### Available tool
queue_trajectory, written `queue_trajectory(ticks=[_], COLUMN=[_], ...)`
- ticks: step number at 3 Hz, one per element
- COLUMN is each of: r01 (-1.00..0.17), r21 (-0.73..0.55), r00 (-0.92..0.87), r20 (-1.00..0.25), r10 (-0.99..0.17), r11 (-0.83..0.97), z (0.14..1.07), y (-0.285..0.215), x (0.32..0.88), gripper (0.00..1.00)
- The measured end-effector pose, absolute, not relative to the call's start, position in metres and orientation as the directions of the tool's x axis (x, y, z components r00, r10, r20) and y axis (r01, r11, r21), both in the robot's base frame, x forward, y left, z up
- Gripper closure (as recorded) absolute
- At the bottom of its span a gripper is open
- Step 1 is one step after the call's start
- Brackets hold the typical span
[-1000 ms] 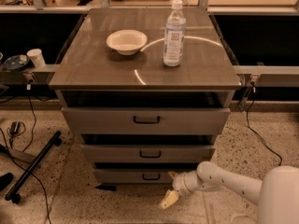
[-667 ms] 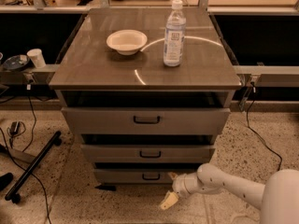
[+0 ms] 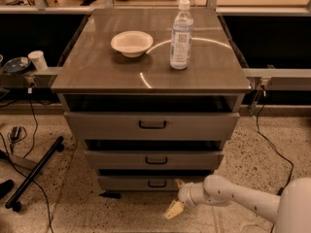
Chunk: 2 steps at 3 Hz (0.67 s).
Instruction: Open bottom drawer
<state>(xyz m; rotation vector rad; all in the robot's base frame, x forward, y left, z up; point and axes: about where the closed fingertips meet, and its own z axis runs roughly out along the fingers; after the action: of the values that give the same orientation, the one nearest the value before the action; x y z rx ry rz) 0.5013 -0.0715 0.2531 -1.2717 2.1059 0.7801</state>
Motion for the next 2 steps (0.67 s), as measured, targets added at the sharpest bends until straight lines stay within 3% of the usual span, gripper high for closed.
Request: queue_trajectory(ticks=[1, 2], r01=[-0.878, -0.881], r21=[0.106, 0.115], r00=[-0.394, -0.395], r20=[-0.713, -0.713], r10=[-0.579, -0.579], r11=[0.467, 0.459], z=[0.2517, 0.2457], y=[-0.0716, -0.0678], x=[0.5069, 0.5130], gripper=[0.00, 0.00])
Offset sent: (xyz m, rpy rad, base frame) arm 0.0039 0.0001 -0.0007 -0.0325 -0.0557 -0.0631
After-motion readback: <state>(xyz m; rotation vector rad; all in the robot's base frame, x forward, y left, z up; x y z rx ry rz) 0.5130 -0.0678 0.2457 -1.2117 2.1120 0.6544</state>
